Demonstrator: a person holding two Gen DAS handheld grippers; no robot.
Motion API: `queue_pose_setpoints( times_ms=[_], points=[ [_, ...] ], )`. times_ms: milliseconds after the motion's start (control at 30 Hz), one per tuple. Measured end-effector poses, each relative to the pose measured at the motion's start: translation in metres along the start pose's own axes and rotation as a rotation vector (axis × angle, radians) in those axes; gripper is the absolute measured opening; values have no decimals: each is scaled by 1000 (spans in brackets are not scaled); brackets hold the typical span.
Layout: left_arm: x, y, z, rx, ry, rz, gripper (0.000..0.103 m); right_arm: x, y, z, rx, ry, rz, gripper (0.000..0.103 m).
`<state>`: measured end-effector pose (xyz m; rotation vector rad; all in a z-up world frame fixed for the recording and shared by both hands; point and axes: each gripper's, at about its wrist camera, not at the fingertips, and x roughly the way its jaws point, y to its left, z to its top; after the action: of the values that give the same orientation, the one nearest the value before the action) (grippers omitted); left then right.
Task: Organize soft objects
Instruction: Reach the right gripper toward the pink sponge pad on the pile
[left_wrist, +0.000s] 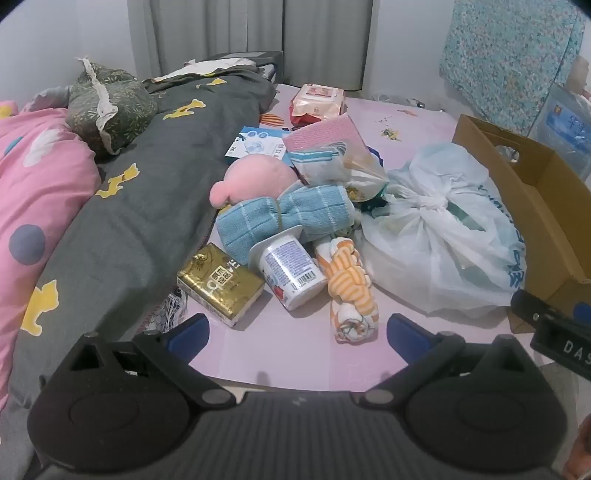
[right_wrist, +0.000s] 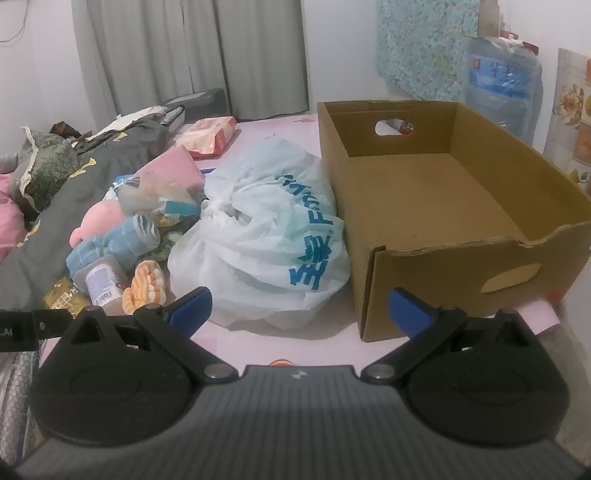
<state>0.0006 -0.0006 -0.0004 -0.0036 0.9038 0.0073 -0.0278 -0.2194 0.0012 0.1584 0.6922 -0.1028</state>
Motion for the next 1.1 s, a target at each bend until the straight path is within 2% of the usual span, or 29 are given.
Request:
queue_pose_setpoints(
  times_ms=[733, 933, 1033, 1067, 1100],
  points=[
    [5, 2, -2, -19, -6, -19, 103, -4, 4, -2, -14, -13, 17, 102],
    [2, 15, 4, -68, -29, -72, 103, -23, 17, 6, -77, -110, 68, 102],
    [-1, 22, 13, -82, -51, -83, 103, -31, 25, 22, -122, -164, 136, 102],
    [1, 23, 17, -67, -32, -61, 103, -31, 28, 30, -136, -181, 165, 102],
    [0, 25, 21, -64, -51, -61, 103, -33, 30, 38, -147, -196, 192, 102]
  ],
)
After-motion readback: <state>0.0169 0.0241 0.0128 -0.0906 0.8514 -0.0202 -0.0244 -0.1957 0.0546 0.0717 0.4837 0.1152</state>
